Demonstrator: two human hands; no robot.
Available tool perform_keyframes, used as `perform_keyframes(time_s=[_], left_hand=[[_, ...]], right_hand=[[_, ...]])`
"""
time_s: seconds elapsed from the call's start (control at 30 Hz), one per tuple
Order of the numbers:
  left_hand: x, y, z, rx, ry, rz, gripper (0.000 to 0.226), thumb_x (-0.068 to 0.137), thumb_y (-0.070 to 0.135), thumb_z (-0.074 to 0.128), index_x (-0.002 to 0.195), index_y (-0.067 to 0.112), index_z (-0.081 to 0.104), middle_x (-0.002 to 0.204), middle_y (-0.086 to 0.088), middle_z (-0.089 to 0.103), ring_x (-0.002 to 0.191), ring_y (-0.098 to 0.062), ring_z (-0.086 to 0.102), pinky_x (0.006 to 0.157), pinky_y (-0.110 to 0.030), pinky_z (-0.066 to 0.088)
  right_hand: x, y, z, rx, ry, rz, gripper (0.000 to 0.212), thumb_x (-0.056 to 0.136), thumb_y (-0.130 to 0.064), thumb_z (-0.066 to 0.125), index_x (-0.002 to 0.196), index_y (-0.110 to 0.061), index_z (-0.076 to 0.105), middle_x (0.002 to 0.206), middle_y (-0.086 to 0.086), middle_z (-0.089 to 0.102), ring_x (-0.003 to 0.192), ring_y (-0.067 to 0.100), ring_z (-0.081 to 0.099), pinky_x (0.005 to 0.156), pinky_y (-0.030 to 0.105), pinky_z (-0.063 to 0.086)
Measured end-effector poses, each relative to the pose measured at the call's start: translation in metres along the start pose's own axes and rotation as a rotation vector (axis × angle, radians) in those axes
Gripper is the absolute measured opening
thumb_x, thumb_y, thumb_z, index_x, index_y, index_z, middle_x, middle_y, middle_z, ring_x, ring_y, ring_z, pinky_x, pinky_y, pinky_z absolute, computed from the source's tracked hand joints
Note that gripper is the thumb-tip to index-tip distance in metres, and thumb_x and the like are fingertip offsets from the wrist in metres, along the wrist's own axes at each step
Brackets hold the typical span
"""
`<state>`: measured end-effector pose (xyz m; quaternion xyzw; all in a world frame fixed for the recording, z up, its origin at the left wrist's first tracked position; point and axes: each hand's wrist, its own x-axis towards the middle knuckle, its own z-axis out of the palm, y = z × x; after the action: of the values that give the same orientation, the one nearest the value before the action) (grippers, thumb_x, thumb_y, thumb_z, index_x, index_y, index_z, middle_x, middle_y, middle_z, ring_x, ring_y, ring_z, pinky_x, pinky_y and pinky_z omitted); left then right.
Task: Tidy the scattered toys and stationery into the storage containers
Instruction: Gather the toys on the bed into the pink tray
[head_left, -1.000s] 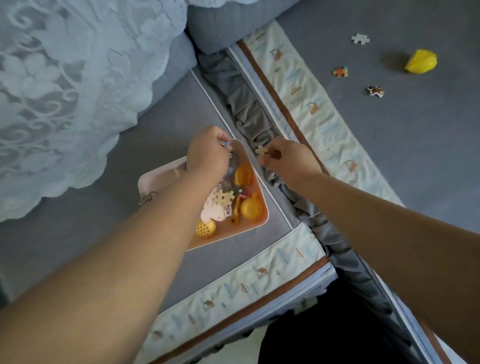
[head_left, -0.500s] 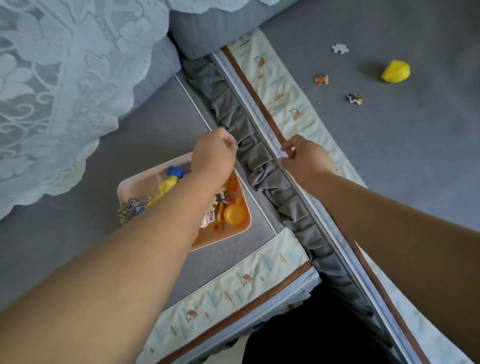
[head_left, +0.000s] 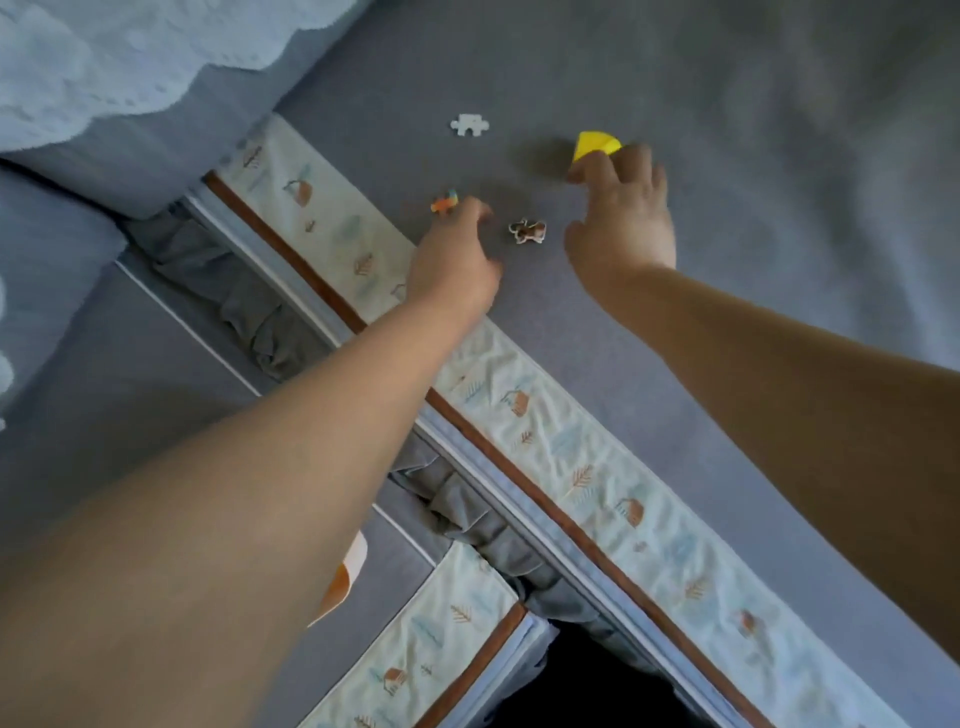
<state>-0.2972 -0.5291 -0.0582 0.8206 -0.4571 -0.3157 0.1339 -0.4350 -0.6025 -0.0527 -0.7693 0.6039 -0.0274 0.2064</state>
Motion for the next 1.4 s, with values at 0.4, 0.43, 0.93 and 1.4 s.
perform_keyframes(time_s=[0.4,0.43,0.93,1.4], left_hand=[[0.05,0.025,0.041,0.077,0.011,0.002,0.015,0.084,0.027,0.068,0.095,0.018,0.066,0.116,-0.01,0.054,0.093,-0.03,0.059,0.073,-0.026,0.035],[0.05,0.025,0.041,0.083,0.002,0.008,0.014,0.083,0.027,0.069,0.093,0.017,0.066,0.114,-0.011,0.056,0.093,-0.03,0.059,0.071,-0.026,0.035],[-0.051,-0.074,-0.038,-0.186,-0.017,-0.202,0.012,0.084,0.026,0.067,0.078,0.022,0.058,0.077,0.002,0.063,0.082,-0.026,0.068,0.074,-0.046,0.059],[-0.194,-0.203,-0.119,-0.032,0.102,-0.371,0.019,0.082,0.035,0.072,0.092,0.019,0.068,0.09,-0.002,0.07,0.086,-0.024,0.066,0.073,-0.034,0.052]], right_hand=[[0.044,0.019,0.009,-0.044,-0.139,-0.127,0.055,0.083,0.003,0.053,0.127,-0.029,0.047,0.133,0.008,0.039,0.117,0.033,0.04,0.085,0.038,0.046],[0.039,0.02,0.012,-0.042,-0.144,-0.12,0.052,0.083,0.003,0.055,0.124,-0.027,0.048,0.13,0.009,0.04,0.115,0.033,0.041,0.08,0.036,0.044],[-0.08,-0.039,0.025,0.165,-0.374,-0.091,0.035,0.088,-0.025,0.059,0.121,-0.026,0.048,0.12,0.005,0.043,0.095,0.028,0.054,0.068,0.034,0.047],[-0.218,-0.181,0.057,0.154,-0.63,-0.518,0.051,0.078,-0.062,0.064,0.12,-0.033,0.054,0.117,-0.005,0.06,0.11,0.019,0.051,0.089,0.036,0.043]])
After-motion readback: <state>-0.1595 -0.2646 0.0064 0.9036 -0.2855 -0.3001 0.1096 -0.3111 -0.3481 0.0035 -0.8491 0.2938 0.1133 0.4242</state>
